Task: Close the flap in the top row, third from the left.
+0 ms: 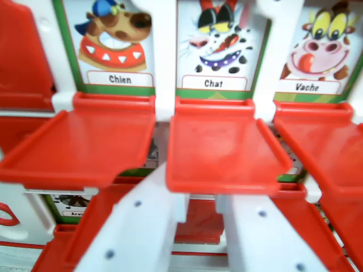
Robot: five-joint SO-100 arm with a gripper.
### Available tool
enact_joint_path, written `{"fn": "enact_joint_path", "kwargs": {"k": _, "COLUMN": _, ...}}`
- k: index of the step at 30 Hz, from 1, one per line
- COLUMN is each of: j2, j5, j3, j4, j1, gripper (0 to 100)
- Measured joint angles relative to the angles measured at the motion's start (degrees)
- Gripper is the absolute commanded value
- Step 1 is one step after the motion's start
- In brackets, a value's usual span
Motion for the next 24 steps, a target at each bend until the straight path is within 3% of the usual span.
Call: {"fn": "enact_joint_path", "kwargs": {"k": 24, "j2": -2.8, "j5": 0.0, "j3": -6.4, "j4": -1.1, "j1": 0.8, "gripper": 0}}
